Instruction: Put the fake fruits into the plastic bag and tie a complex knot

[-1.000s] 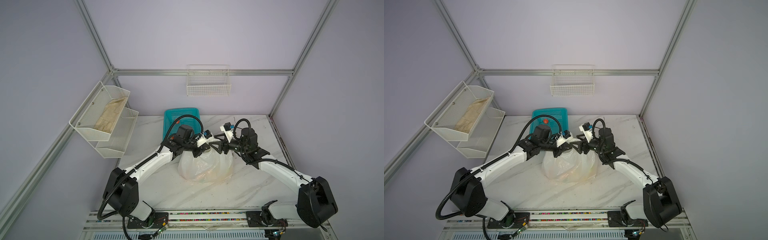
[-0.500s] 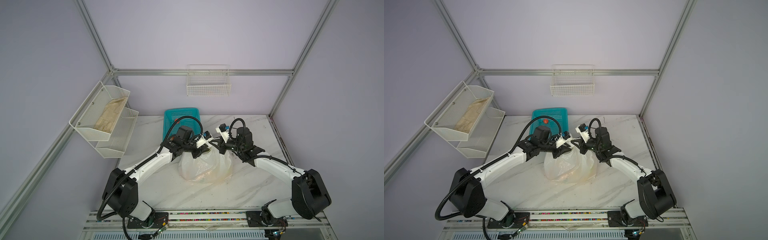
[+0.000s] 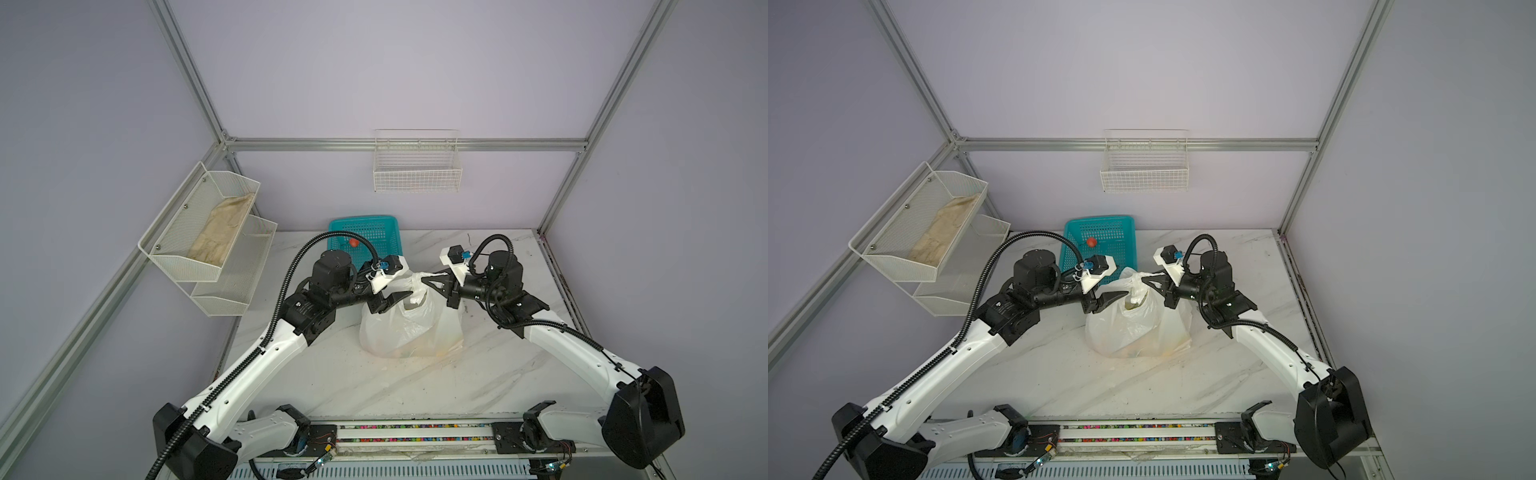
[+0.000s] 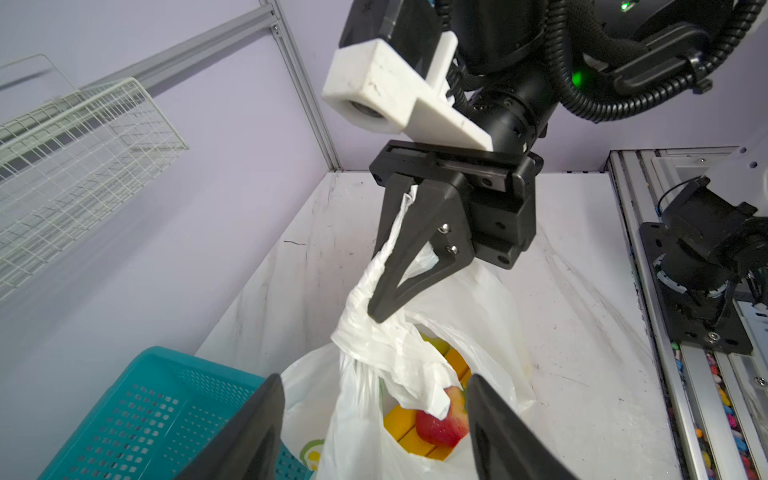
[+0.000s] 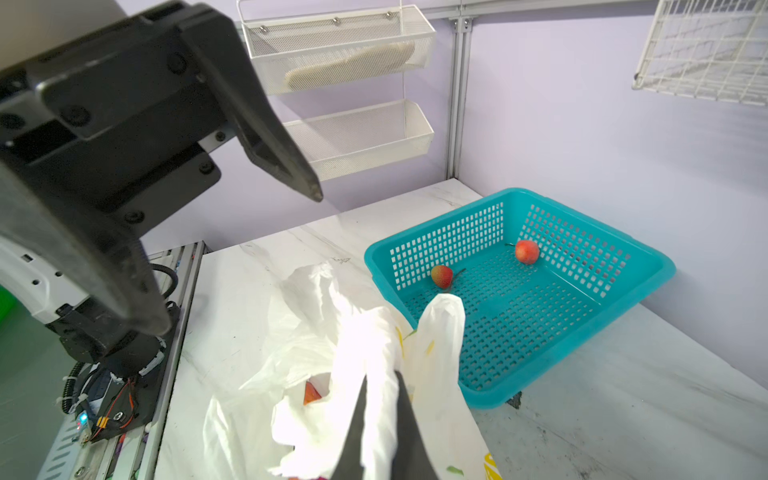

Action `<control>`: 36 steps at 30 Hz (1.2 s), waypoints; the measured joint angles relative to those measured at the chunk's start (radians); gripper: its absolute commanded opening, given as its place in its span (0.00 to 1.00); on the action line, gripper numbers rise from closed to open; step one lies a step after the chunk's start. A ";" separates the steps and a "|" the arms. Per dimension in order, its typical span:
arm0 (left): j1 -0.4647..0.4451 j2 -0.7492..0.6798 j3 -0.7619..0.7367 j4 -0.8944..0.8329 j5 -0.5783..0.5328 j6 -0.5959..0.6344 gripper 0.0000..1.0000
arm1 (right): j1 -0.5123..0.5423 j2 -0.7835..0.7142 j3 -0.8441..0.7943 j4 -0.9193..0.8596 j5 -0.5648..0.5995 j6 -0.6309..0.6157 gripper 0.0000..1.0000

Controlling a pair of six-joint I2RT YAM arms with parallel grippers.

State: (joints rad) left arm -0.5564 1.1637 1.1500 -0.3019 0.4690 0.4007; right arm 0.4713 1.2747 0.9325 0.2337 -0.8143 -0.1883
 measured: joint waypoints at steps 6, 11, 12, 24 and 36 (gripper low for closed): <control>0.003 0.135 0.084 -0.111 -0.020 0.071 0.74 | 0.000 -0.013 0.000 -0.006 -0.045 -0.001 0.00; 0.005 0.240 0.188 -0.196 0.000 0.099 0.71 | 0.000 -0.020 0.000 -0.006 -0.063 -0.002 0.00; 0.005 0.251 0.203 -0.210 0.010 0.101 0.70 | 0.000 -0.020 0.000 -0.006 -0.064 -0.002 0.00; 0.005 0.352 0.267 -0.281 0.079 0.111 0.35 | 0.000 -0.020 -0.002 0.014 -0.065 0.026 0.00; 0.005 0.362 0.278 -0.288 0.058 0.145 0.00 | 0.001 -0.020 -0.007 0.010 0.012 -0.005 0.16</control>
State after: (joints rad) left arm -0.5514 1.5261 1.4277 -0.5896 0.5266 0.5453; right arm 0.4721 1.2545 0.9253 0.2436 -0.8021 -0.1932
